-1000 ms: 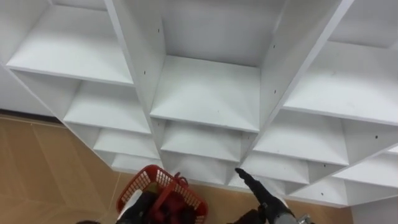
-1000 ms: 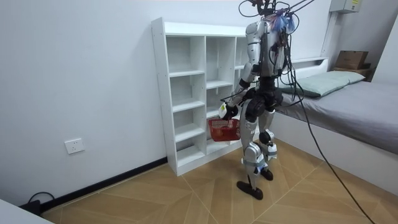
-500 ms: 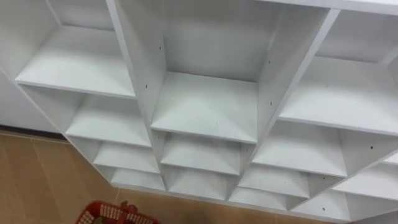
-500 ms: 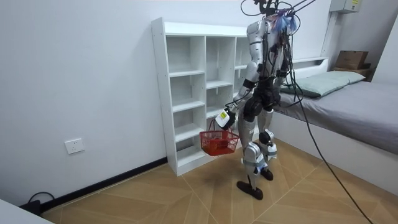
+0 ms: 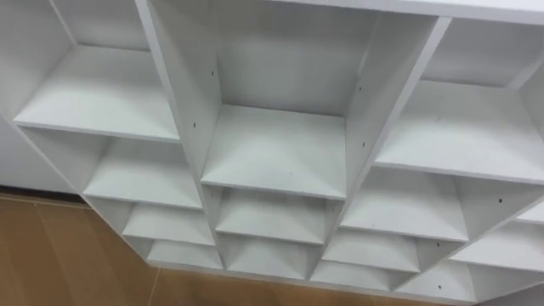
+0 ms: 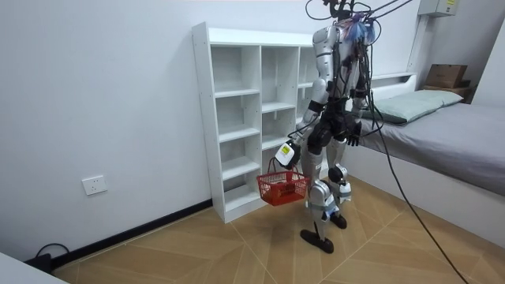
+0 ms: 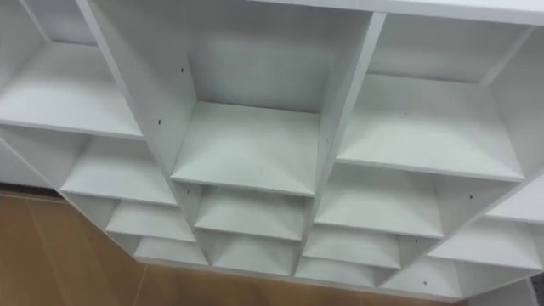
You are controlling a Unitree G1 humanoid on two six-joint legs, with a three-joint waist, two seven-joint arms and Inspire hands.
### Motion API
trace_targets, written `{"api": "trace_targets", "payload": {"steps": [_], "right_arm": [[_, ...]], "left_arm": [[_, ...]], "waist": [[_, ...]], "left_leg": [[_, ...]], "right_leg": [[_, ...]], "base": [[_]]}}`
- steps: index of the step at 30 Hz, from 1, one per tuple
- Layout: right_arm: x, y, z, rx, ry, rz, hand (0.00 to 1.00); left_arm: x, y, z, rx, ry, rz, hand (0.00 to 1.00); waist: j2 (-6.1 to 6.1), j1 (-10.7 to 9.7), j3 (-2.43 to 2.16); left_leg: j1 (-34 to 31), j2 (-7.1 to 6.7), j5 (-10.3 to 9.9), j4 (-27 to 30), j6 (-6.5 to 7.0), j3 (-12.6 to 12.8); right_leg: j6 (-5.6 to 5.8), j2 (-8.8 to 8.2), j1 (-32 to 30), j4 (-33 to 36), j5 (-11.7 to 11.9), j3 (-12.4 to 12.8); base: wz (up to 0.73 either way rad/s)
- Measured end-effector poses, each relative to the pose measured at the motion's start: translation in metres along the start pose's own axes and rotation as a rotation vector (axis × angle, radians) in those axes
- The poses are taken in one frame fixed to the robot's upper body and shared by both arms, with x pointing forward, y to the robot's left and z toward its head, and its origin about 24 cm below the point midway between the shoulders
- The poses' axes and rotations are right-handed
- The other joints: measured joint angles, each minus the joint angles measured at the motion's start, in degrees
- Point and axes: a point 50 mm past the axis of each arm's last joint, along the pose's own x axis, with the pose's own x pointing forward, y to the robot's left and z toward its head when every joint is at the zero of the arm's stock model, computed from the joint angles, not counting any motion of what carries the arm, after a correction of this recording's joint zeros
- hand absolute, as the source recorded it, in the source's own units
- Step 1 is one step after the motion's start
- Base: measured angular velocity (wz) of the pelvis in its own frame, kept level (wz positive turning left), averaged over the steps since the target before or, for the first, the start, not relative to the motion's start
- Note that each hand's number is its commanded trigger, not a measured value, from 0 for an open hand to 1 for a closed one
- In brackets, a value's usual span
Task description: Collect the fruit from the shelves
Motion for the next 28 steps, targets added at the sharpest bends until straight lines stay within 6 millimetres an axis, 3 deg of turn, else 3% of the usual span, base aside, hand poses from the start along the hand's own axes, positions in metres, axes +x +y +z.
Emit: {"api": "trace_targets", "payload": {"steps": [8, 28], "right_arm": [[0.001, 0.001, 0.001, -0.161, 0.013, 0.008, 0.0], [-0.002, 0.014, -0.01, -0.261, 0.113, 0.12, 0.0]], "left_arm": [[-0.001, -0.005, -0.002, 0.004, 0.036, -0.013, 1.0], [-0.003, -0.006, -0.015, 0.064, 0.115, -0.018, 1.0]], "waist": [[0.3, -1.01, -0.07], [0.35, -2.51, -0.02]], "left_leg": [[0.98, 0.26, -0.37, -0.06, -0.2, 0.62], [2.51, 0.61, -1.09, -0.05, -0.24, 2.08]], "right_leg": [[-0.13, 0.53, 0.26, 0.2, -0.08, 1.34], [-0.26, 0.89, 0.92, 0.85, -0.24, 2.31]], "base": [[-0.08], [-0.03]]}}
